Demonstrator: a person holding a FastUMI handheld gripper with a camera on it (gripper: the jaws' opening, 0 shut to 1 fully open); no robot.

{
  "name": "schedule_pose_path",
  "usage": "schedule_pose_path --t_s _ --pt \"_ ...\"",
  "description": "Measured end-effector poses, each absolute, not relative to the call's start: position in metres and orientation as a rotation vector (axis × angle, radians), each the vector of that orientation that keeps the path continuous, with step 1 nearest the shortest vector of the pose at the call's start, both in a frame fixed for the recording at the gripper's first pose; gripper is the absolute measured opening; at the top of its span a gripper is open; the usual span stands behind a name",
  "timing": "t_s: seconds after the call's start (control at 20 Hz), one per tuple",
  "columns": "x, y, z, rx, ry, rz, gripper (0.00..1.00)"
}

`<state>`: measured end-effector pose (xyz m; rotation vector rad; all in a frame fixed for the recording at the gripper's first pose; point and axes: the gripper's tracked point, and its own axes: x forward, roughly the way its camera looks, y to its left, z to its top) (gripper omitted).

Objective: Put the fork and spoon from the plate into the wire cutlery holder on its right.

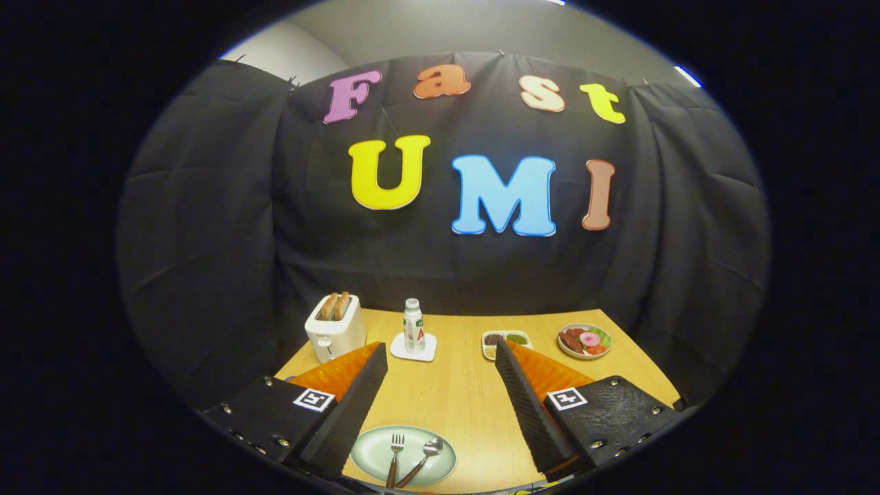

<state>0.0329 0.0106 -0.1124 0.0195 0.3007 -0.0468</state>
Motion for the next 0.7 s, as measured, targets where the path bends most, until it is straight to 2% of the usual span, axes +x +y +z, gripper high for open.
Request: schedule_pose_path --t_s 0.7 --pt "-0.001 0.043 -0.319 0.087 0.785 -0.098 0.97"
